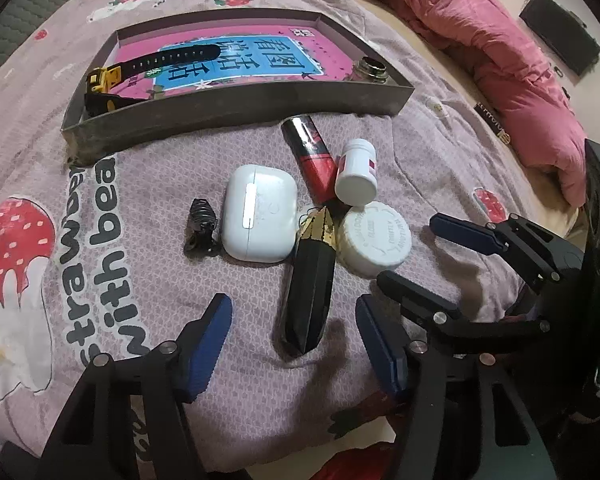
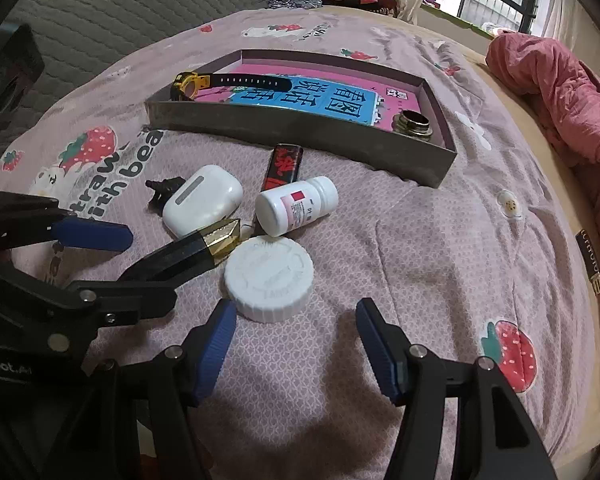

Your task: Organize rigid objects

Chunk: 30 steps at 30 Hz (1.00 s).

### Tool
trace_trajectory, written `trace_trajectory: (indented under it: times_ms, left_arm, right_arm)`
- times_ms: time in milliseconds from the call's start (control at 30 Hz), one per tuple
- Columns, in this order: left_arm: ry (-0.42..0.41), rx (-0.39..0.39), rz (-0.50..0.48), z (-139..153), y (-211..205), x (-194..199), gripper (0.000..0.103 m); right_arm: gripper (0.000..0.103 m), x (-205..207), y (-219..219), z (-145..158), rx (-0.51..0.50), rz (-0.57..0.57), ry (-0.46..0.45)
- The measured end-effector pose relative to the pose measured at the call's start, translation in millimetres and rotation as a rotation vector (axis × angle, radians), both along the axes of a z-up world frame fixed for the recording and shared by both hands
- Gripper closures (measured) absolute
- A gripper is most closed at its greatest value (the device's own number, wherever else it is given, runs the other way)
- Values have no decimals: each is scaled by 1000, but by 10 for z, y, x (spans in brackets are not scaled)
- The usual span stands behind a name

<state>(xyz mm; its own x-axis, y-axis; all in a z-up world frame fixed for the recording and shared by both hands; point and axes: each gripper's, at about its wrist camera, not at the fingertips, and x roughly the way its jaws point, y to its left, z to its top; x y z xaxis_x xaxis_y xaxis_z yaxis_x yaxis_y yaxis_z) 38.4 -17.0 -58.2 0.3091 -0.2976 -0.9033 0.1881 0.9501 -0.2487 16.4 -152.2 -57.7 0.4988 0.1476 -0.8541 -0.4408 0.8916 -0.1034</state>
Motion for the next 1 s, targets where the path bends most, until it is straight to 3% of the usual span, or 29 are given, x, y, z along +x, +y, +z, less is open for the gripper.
trace_trajectory:
  times_ms: [300,567,1000]
  left_arm:
    - [10,-19,11,-69,-49,104,53]
    - [28,-19,-4,-143,-103,167,69]
    - [44,-18,-10,-215,-153,275,71]
  right_arm:
    - [41,29,-4,-27,15,0,1]
    - [34,95,-14,-73,41,-7,7]
    - [33,200,100,-175,26,19,-19]
